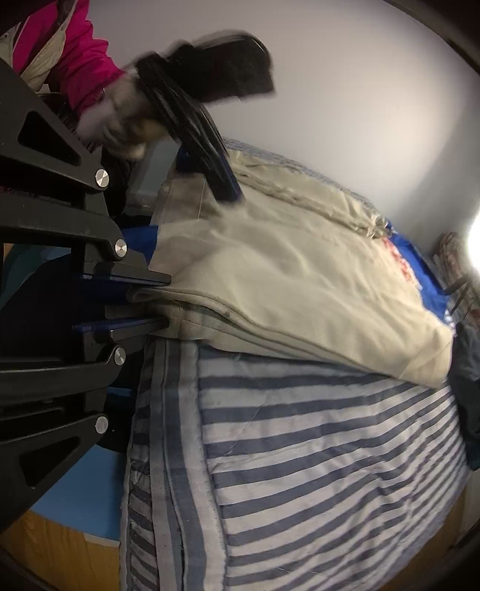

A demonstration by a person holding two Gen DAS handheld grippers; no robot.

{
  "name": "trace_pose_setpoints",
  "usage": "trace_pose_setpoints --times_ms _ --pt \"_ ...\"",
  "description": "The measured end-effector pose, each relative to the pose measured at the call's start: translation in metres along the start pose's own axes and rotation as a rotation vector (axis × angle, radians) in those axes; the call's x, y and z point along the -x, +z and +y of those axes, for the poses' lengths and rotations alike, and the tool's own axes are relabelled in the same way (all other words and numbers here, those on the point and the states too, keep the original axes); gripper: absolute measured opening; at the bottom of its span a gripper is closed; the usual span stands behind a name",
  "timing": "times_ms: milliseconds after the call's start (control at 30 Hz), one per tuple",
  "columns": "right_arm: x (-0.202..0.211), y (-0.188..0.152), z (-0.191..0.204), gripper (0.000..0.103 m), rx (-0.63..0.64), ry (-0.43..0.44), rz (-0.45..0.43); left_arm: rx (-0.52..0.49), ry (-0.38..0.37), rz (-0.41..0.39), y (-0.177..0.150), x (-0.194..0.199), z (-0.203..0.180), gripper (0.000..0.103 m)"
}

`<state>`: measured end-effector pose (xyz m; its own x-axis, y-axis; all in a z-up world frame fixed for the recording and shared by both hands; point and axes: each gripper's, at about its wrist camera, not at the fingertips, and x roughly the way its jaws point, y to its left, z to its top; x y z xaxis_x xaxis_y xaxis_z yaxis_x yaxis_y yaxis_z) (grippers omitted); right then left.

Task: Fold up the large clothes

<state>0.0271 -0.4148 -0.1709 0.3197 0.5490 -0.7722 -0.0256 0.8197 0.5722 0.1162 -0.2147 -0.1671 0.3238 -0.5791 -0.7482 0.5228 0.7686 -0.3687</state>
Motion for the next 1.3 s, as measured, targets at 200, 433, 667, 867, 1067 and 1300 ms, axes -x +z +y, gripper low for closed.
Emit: trace_pose_setpoints --times_ms 200,433,667,867,1067,1300 --pt "0.004 0.008 0.025 0.013 0.016 0.035 -0.041 -0.008 -0.001 0.127 0.002 -0.058 0.005 0.012" --pt "0.000 0.019 0.048 0.012 0.045 0.054 -0.067 0.040 -0.042 0.051 -0.001 -0.005 0.015 0.012" --pt "-0.026 0.042 0.093 0.003 0.155 0.072 -0.047 0.198 -0.051 -0.078 0.003 0.057 0.055 0.012" --pt "-0.077 0.058 0.109 0.003 0.222 0.004 0.044 0.279 -0.061 -0.101 -0.013 0.075 0.082 0.012" --pt "-0.059 0.051 0.094 0.003 0.192 -0.006 0.038 0.238 -0.127 -0.068 -0.026 0.065 0.065 0.039" --pt "-0.016 0.022 0.027 0.005 0.029 -0.109 0.069 0.122 -0.200 -0.001 -0.016 0.033 0.016 0.039"
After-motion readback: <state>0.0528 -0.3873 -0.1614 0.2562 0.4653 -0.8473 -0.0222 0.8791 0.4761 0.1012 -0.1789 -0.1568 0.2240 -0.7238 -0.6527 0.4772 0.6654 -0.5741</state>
